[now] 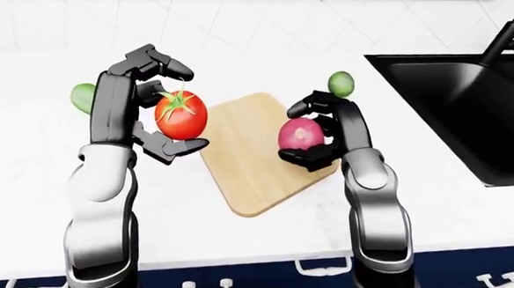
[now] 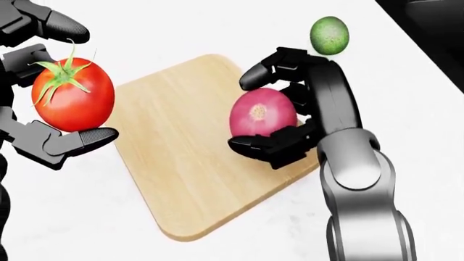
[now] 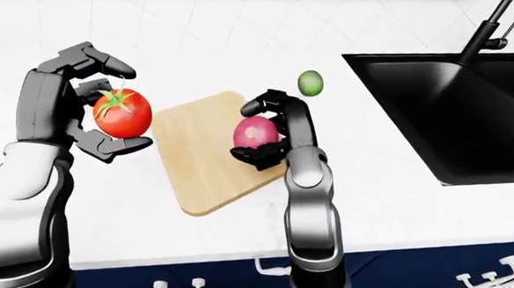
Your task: Place the avocado, onion, tomato and bell pepper on the cutting board.
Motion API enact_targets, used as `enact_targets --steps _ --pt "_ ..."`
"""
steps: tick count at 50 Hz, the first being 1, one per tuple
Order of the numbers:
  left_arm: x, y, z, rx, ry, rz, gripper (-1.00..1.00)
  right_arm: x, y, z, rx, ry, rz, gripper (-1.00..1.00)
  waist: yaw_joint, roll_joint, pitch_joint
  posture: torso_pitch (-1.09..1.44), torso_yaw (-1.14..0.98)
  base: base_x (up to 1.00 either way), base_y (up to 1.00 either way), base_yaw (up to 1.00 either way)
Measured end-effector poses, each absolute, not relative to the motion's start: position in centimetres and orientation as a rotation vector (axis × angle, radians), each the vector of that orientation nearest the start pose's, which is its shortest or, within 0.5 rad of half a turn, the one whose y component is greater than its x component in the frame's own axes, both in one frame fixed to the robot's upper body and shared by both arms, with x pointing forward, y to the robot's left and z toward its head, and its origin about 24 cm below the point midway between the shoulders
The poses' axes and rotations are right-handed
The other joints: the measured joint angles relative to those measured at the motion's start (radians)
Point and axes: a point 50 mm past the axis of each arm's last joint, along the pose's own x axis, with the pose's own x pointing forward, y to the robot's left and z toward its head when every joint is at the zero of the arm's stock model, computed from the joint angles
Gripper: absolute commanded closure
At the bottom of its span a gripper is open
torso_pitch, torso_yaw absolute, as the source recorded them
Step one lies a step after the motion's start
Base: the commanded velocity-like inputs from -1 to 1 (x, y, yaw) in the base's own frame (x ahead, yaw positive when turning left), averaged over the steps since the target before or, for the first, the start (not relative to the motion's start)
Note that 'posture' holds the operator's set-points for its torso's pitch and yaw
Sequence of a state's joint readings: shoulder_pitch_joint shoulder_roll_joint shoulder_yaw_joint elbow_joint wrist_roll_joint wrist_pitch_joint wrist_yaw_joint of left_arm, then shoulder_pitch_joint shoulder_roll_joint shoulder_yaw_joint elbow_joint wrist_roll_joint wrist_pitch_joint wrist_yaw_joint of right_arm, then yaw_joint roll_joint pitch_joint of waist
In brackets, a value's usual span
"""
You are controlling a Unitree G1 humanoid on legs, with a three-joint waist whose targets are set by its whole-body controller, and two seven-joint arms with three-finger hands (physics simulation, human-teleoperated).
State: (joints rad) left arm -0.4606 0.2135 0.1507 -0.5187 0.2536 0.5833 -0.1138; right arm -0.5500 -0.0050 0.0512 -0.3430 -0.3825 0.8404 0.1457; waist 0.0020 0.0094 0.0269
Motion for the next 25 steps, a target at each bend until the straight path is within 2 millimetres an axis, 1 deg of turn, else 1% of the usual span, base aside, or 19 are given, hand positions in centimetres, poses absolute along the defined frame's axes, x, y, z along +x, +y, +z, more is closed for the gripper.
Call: enact_targets --steps 8,10,13,15,21,25 --pt "27.6 18.6 23.1 0.374 -0.390 0.146 1.00 30.4 -11.5 19.0 -0.314 -0.044 0.059 0.25 0.001 0.000 0.000 0.00 0.00 0.00 0.00 0.00" --pt "27.6 18.6 23.0 0.375 -0.388 0.147 1.00 30.3 -11.6 19.0 -0.312 -0.044 0.061 0.14 0.001 0.000 0.000 0.00 0.00 0.00 0.00 0.00" --pt "27.6 18.6 22.9 0.374 -0.385 0.146 1.00 30.1 -11.6 18.9 -0.308 -0.044 0.068 0.07 0.001 -0.001 0.000 0.00 0.00 0.00 0.00 0.00" --pt "27.4 18.7 23.0 0.374 -0.386 0.147 1.00 30.0 -11.6 19.0 -0.305 -0.045 0.072 0.00 0.000 0.000 0.001 0.00 0.00 0.00 0.00 0.00" --pt "27.7 18.6 22.8 0.373 -0.382 0.147 1.00 29.4 -11.8 19.4 -0.288 -0.052 0.075 -0.14 0.002 -0.001 0.001 0.00 0.00 0.00 0.00 0.00" --pt "27.7 18.6 22.8 0.374 -0.381 0.145 1.00 29.1 -11.9 19.9 -0.281 -0.068 0.083 -0.30 0.001 -0.001 0.001 0.00 0.00 0.00 0.00 0.00"
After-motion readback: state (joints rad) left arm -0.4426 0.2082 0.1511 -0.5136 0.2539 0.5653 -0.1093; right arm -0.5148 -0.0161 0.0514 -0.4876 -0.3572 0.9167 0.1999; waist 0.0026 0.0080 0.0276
